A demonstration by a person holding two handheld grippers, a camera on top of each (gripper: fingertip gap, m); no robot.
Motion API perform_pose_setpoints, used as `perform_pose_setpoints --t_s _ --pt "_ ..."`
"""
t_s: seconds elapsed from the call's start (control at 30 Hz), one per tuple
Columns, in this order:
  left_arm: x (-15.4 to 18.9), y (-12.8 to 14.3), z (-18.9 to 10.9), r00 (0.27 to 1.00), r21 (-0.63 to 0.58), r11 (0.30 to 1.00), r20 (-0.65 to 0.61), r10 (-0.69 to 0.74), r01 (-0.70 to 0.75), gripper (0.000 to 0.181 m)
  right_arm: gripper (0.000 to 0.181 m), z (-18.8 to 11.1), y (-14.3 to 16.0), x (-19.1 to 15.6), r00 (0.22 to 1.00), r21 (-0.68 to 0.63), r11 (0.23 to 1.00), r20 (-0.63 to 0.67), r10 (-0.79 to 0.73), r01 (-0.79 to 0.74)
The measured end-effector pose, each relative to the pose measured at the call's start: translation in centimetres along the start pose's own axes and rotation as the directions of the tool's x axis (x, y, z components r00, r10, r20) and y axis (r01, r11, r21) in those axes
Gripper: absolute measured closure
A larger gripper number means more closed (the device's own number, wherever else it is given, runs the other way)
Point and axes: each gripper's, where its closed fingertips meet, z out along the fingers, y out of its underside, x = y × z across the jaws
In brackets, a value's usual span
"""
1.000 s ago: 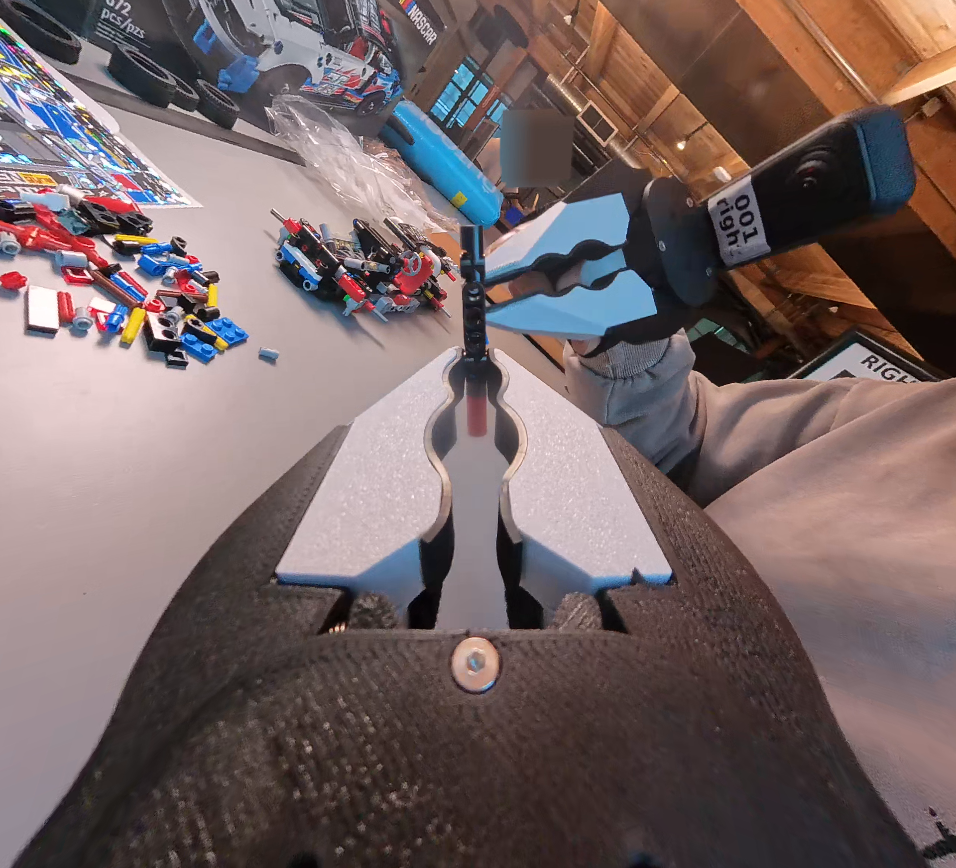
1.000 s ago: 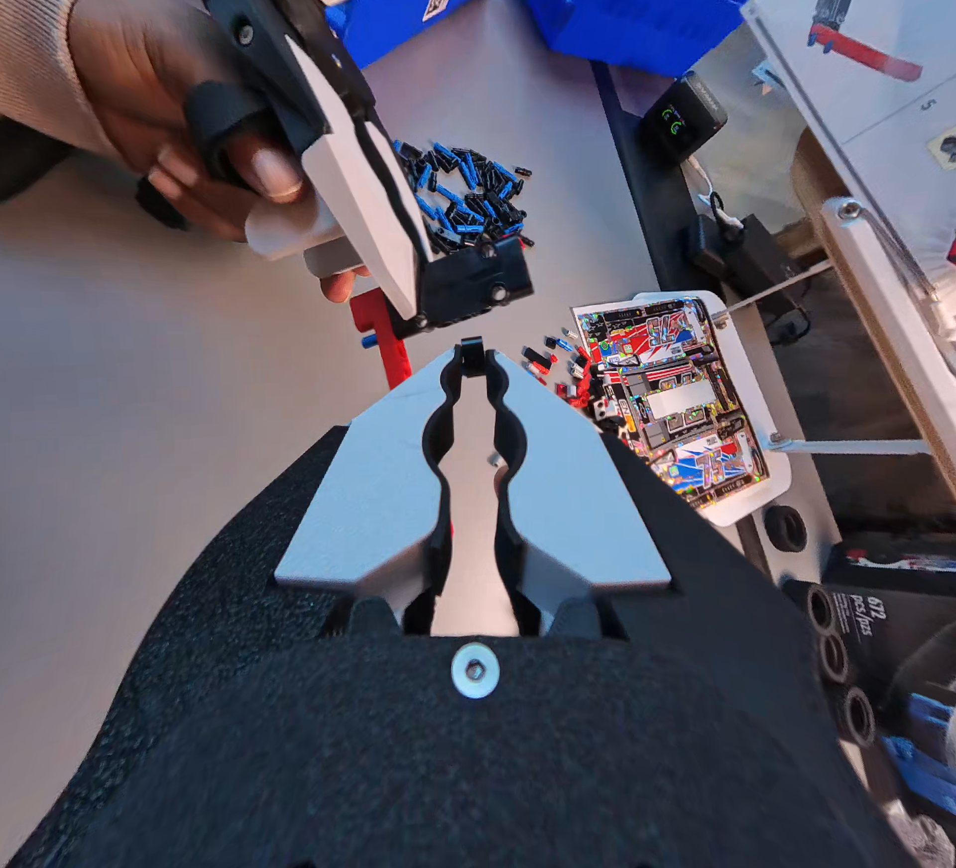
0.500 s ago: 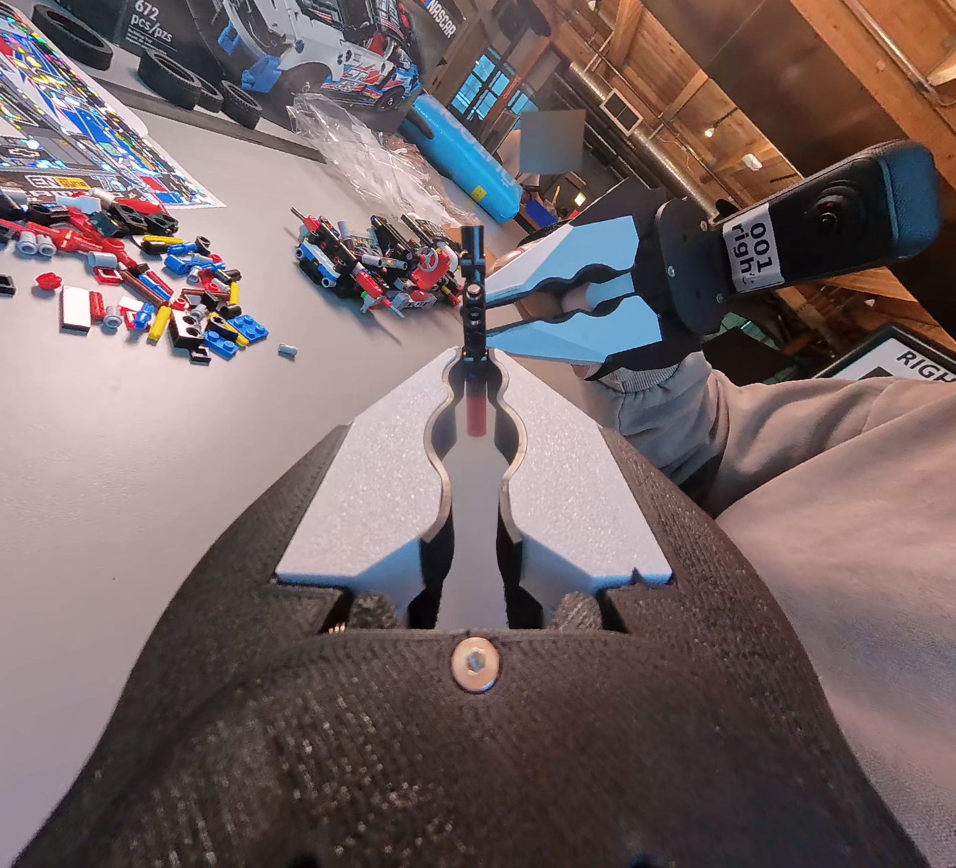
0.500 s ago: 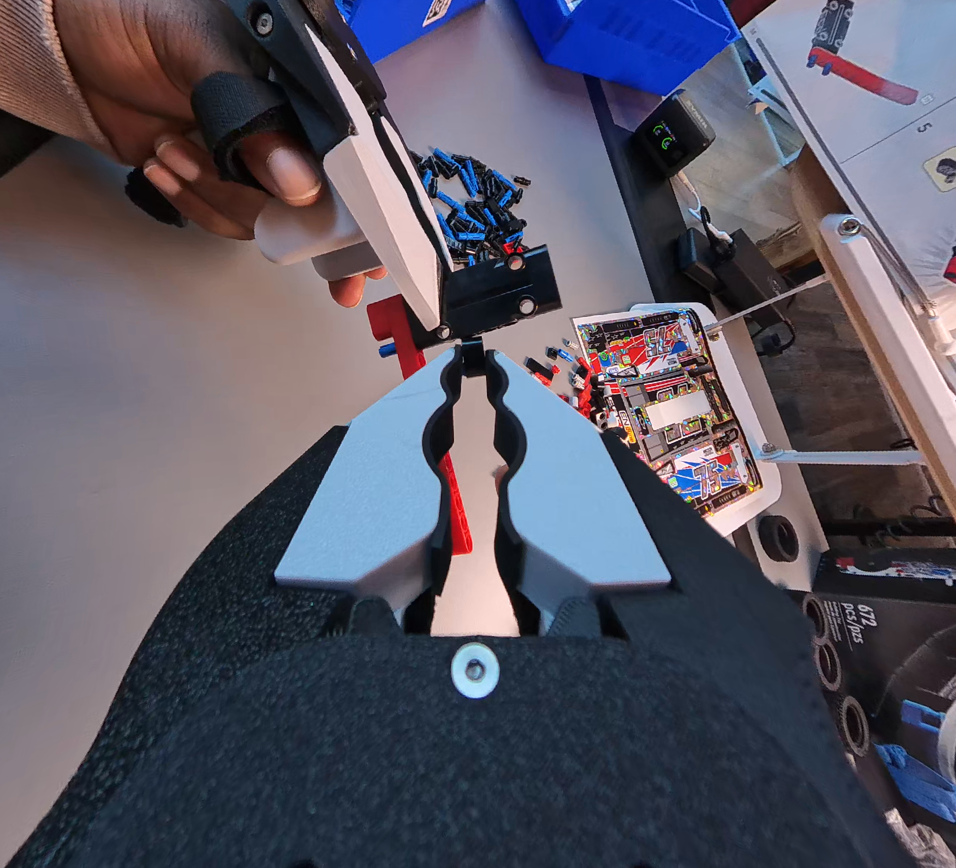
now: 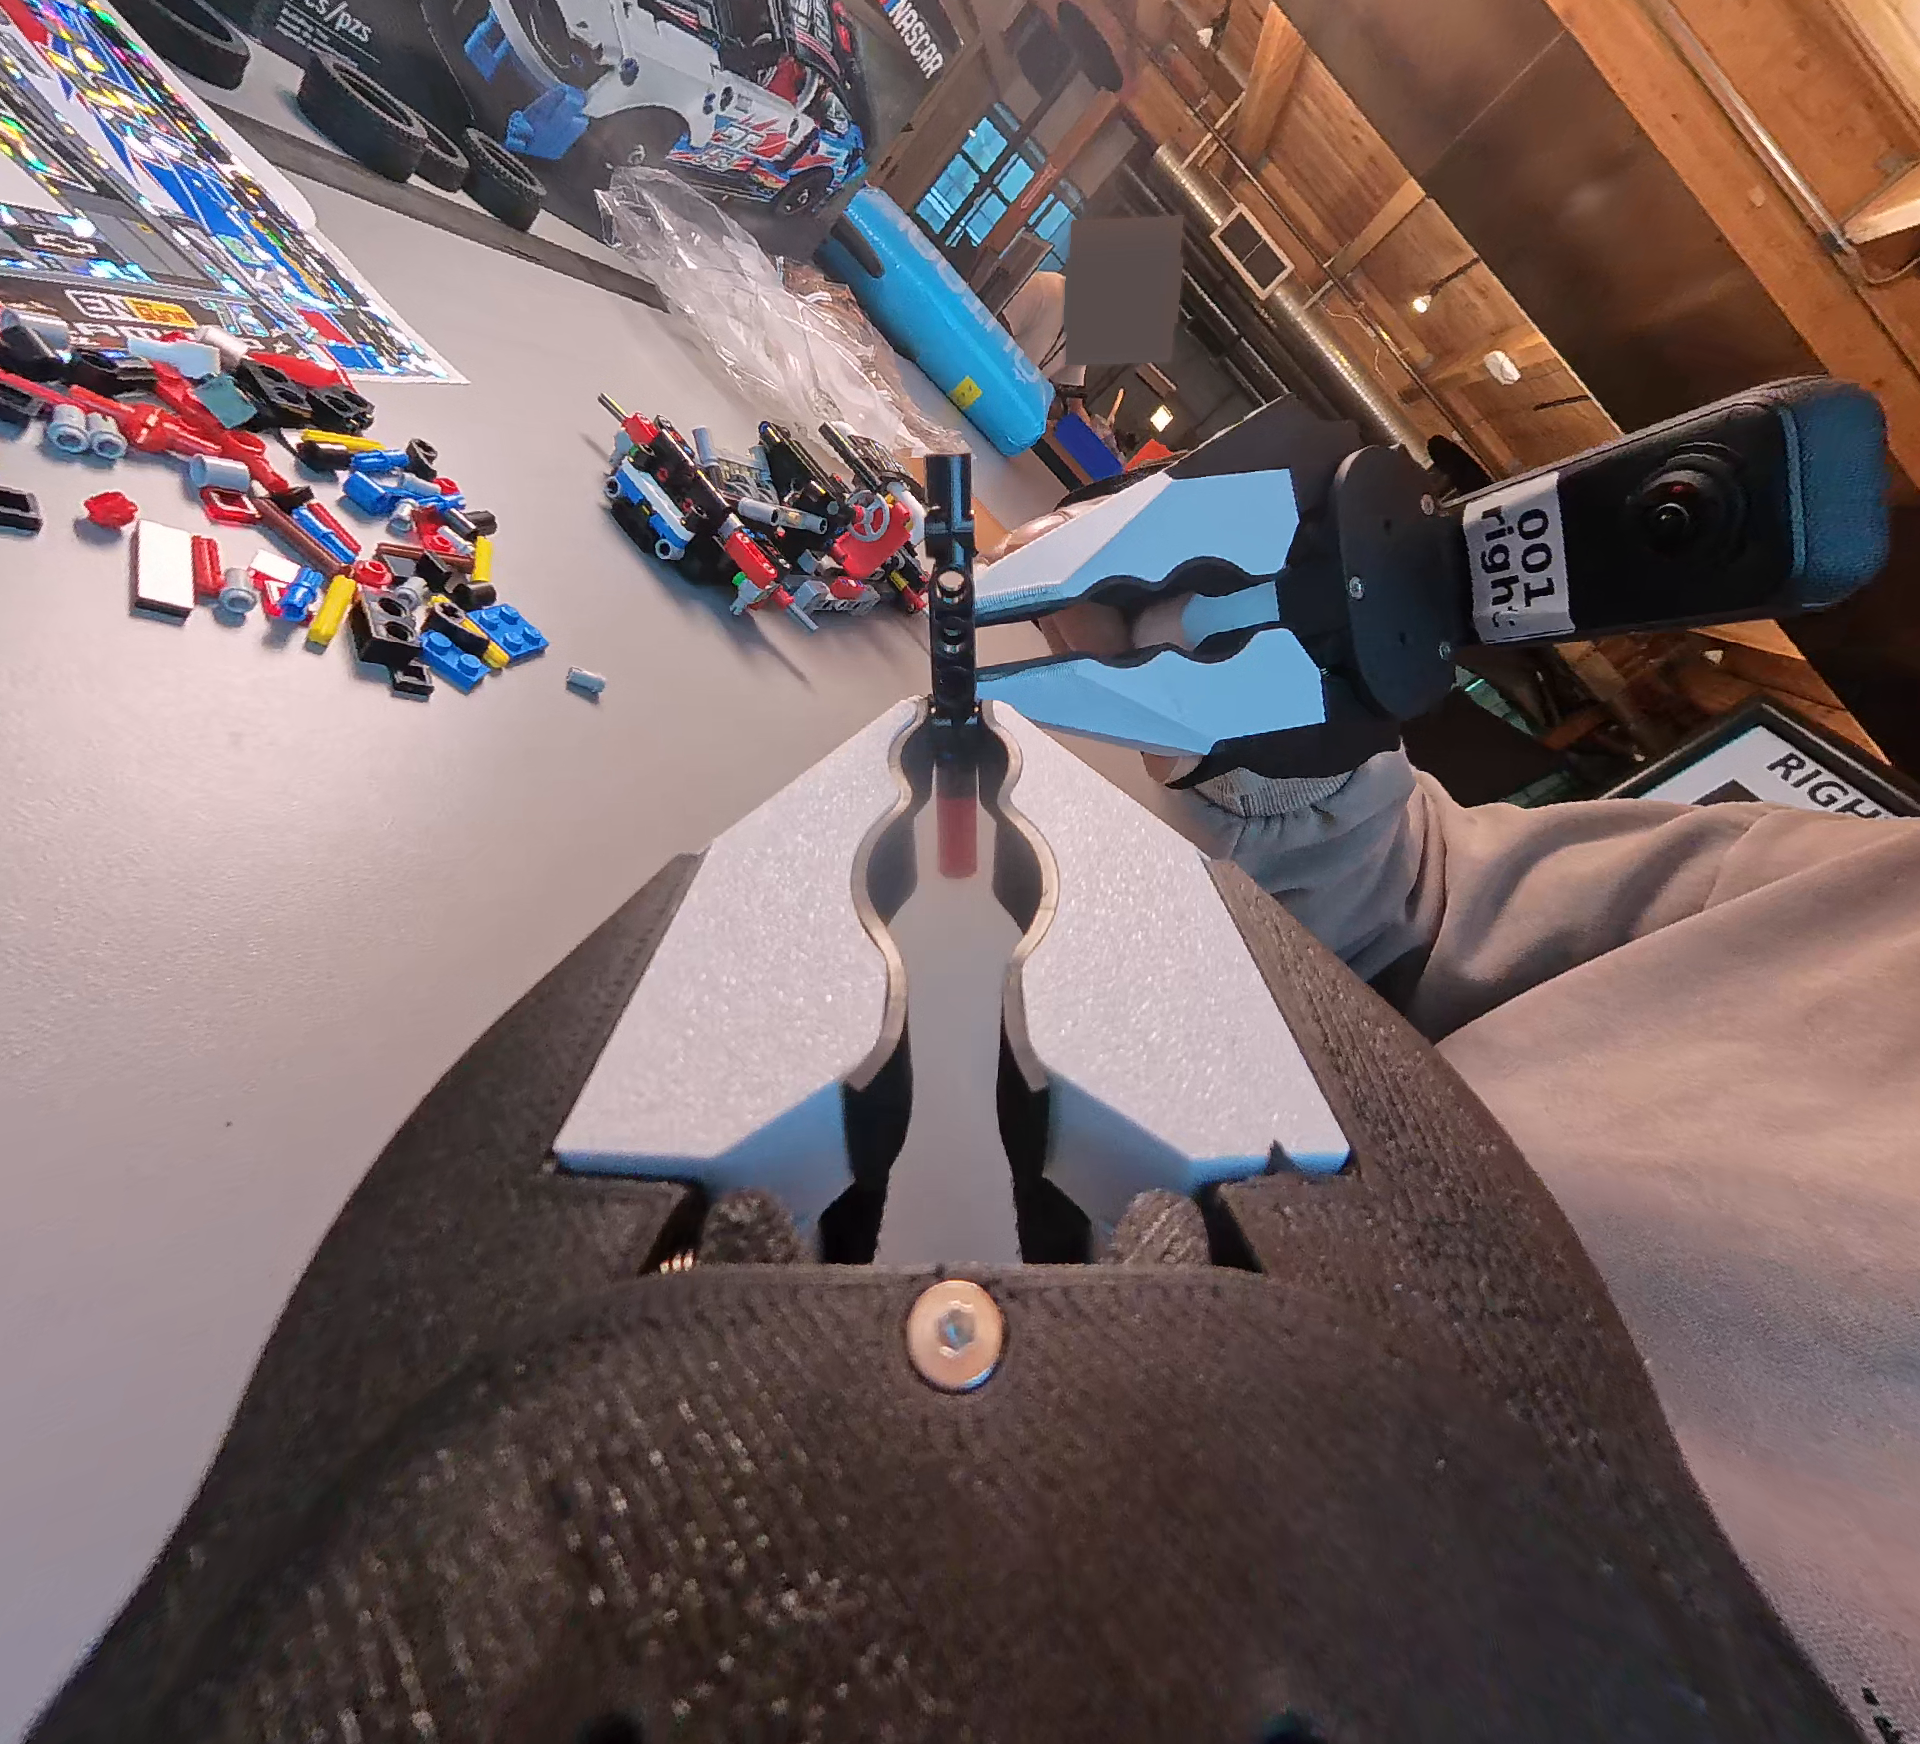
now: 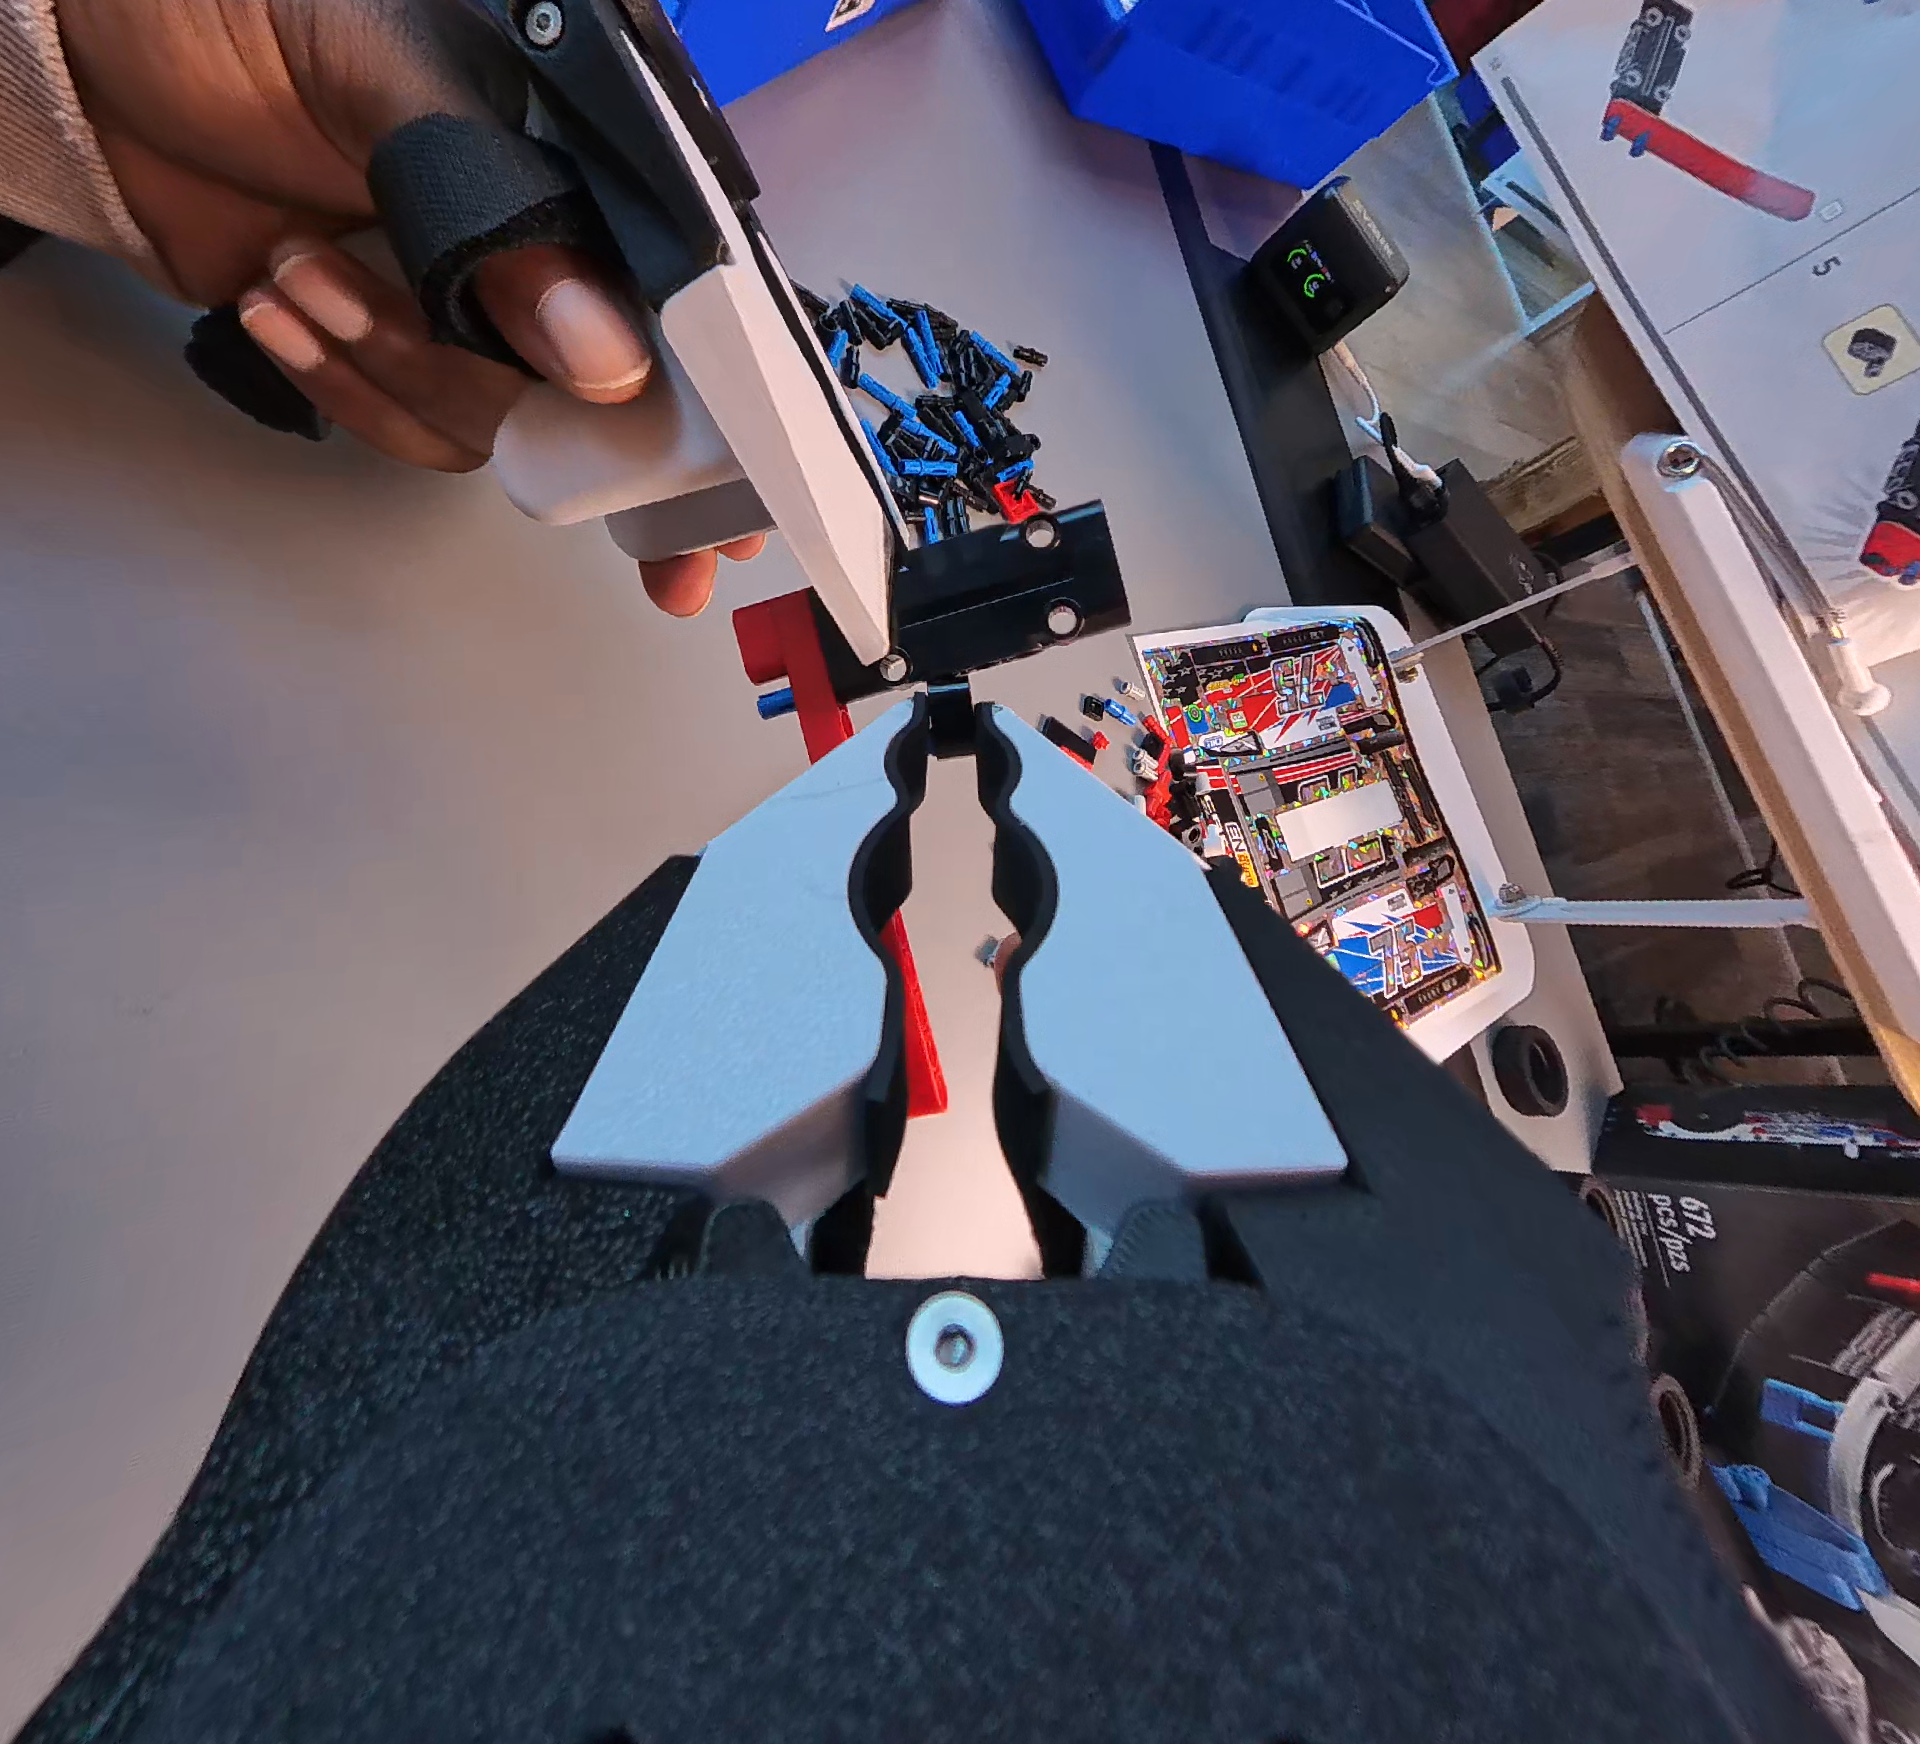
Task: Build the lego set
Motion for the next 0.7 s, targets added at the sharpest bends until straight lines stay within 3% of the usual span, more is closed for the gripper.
perform_pose_setpoints --t_s 0.27,0.7 --pt "-0.08 0.29 0.1 1.0 -0.015 1.0 0.0 -0.01 0.01 0.176 0.175 0.08 0.42 -0.29 0.996 -0.017 0.996 -0.003 -0.088 0.088" --pt "-0.2 -0.07 -0.1 1.0 0.006 1.0 0.019 -0.002 0.002 0.176 0.175 0.03 0.05 -0.25 0.998 -0.002 0.998 -0.019 -0.057 0.057"
